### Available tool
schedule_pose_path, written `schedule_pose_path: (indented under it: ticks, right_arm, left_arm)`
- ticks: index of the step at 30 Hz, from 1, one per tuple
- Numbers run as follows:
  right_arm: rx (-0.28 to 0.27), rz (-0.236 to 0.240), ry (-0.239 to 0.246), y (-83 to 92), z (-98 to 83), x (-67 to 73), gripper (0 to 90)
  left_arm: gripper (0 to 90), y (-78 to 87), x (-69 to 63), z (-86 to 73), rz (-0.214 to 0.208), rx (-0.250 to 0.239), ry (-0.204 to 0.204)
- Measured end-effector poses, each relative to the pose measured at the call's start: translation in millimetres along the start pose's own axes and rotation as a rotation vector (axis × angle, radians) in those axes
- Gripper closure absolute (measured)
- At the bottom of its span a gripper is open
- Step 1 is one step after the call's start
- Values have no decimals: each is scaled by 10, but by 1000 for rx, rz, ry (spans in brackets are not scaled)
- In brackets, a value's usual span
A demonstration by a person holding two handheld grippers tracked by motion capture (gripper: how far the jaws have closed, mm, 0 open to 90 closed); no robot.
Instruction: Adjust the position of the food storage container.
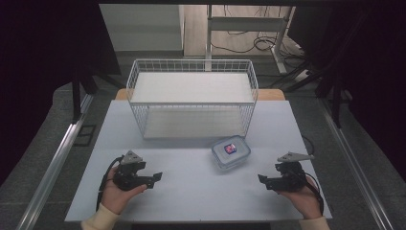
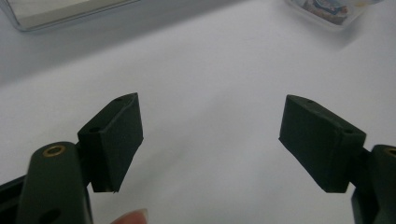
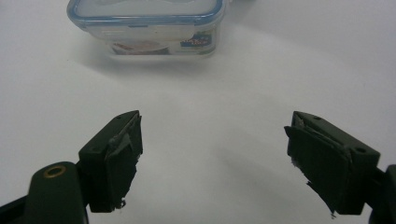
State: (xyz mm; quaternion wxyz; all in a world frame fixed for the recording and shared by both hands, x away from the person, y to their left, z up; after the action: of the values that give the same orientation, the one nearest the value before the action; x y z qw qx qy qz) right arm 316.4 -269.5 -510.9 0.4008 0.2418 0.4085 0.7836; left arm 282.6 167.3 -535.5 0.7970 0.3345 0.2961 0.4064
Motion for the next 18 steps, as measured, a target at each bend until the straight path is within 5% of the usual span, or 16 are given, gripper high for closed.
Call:
schedule_pose_path:
  ticks: [18]
  right_arm:
    - [11,-11,-6,39,11,-25,205]
  left_arm:
    - [215,-11,15,-12,5,12,5]
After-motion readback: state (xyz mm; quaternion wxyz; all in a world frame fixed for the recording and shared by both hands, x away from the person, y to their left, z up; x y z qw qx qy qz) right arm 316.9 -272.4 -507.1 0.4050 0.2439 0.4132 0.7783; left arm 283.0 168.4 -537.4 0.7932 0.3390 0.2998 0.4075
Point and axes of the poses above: each handheld gripper's, and its own axes: y roughly backward along the jaws, z roughly out of its top, x roughly to its left, the point moved 5 cm from there along -y, roughly forward along the jaws, and after that the axes turned 8 degrees about x, right-handed, at the moved point
